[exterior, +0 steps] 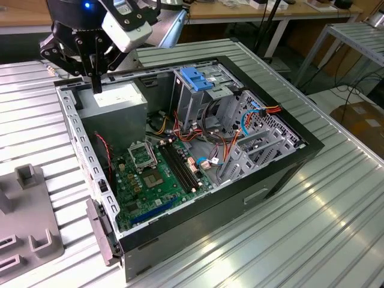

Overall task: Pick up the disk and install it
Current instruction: 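Reach for the disk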

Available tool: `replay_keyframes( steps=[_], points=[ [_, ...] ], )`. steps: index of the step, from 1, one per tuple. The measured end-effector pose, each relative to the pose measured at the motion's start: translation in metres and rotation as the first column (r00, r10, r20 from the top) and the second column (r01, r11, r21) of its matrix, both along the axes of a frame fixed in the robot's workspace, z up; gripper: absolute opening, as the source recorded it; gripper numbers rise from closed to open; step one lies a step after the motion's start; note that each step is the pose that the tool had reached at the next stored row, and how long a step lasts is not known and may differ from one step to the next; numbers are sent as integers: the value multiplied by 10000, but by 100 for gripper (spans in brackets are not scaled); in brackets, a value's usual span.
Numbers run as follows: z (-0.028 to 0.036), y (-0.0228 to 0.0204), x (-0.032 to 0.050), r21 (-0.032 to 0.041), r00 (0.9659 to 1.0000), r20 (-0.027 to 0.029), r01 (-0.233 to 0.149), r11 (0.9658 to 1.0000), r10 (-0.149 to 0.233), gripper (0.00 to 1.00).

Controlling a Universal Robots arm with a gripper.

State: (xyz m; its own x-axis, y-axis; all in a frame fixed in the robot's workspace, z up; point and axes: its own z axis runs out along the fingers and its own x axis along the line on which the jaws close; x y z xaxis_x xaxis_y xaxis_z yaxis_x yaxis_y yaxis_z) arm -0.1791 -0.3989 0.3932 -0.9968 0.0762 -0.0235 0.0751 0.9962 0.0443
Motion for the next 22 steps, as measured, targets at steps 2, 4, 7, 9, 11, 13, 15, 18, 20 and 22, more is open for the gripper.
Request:
replay_keyframes(
  steps=[2, 4, 7, 9, 11, 13, 15, 18, 20, 22],
  points=[
    [0, 0, -32, 0, 10000, 0, 0, 10000, 0, 10],
    [0, 0, -71, 0, 10000, 0, 1, 10000, -1, 10],
    [-1, 0, -133, 0, 10000, 0, 0, 10000, 0, 10],
    [-1, 0, -167, 1, 10000, 0, 0, 10000, 0, 10],
    [0, 0, -204, 0, 10000, -1, 0, 10000, 0, 10],
    [0, 0, -247, -1, 10000, -2, 2, 10000, -2, 10],
    [-1, 0, -286, 0, 10000, -2, 0, 10000, 0, 10],
    [-1, 0, -359, 0, 10000, -2, 0, 10000, 0, 10],
    [-1, 1, -403, 0, 10000, -2, 0, 10000, 0, 10],
    [-1, 1, -457, 0, 10000, -2, 1, 10000, -1, 10]
  ],
)
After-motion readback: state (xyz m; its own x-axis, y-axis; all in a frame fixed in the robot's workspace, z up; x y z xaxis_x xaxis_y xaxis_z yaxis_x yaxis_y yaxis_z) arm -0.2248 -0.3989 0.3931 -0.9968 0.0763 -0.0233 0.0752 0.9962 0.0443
